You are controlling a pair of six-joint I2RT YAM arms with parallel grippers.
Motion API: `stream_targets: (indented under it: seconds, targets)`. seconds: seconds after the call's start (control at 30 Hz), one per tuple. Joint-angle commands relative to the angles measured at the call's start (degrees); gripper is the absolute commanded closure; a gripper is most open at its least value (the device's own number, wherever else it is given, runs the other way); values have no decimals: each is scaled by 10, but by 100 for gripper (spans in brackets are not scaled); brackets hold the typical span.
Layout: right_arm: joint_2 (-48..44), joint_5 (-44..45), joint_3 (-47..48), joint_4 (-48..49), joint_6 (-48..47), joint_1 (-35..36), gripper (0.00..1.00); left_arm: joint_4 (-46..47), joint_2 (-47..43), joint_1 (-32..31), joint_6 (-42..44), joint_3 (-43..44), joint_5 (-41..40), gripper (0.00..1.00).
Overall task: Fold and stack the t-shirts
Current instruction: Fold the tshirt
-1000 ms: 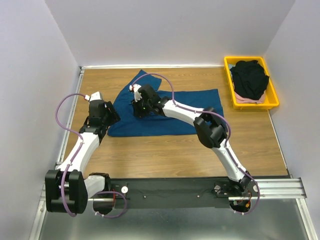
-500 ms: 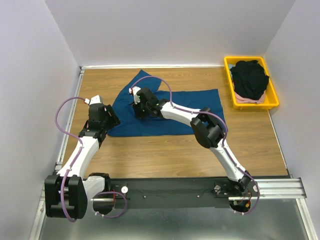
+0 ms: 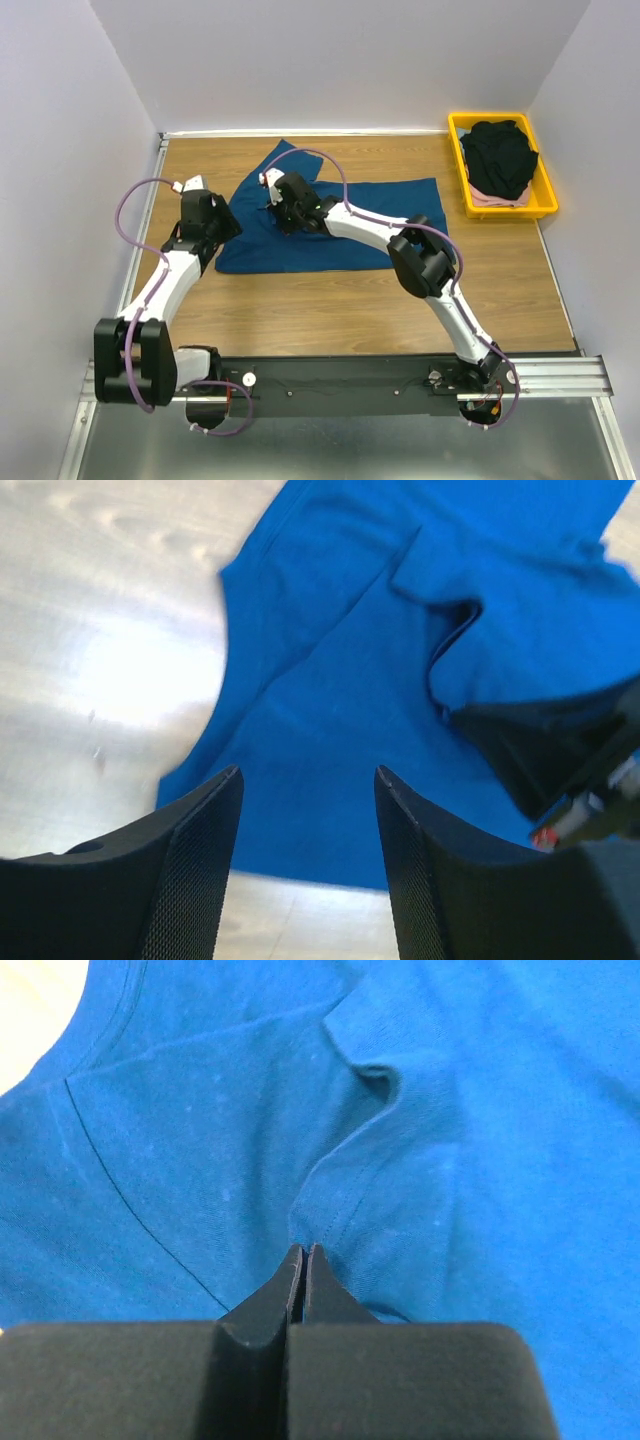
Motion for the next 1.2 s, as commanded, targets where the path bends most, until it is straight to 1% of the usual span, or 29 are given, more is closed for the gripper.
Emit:
stream_targets:
  seconds: [0.0,0.03,0.13,0.17,0.23,0.27,0.33,0.4,0.6,0.77,1.03,1.17]
  targets:
    - [-47,45,-15,-8,-18,0,99,29,58,2,-14,46,23,39]
    - [-51,45,-15,-8,-18,-3,99,31,72,1,-16,64,43,41]
    - [-49,46,-17,-8,-24,-5,99,41,131,0,-21,97,61,44]
    - [-45,47,-17,-7,-24,-6,99,43,145,-1,-22,106,68,49]
    - [-43,46,-19,-8,-24,-6,99,44,188,-5,-25,124,76,53]
    - [-40,44,-19,-8,-24,-7,99,45,215,-7,-24,145,74,55]
    - [-38,41,-19,-7,-24,-9,99,48,241,-14,-26,174,67,55]
    - [-33,39,-19,-7,-25,-10,99,50,278,-17,-24,193,62,60]
    - [-23,31,-10,-7,-25,-14,99,50,358,-30,-26,261,60,61]
    - [-18,25,-4,-7,-23,-17,99,52,400,-38,-33,281,42,61]
    - [-10,20,0,-7,-20,-17,99,50,449,-41,-36,311,38,61]
    - [-10,20,-1,-7,-20,-18,99,49,453,-42,-37,316,38,61]
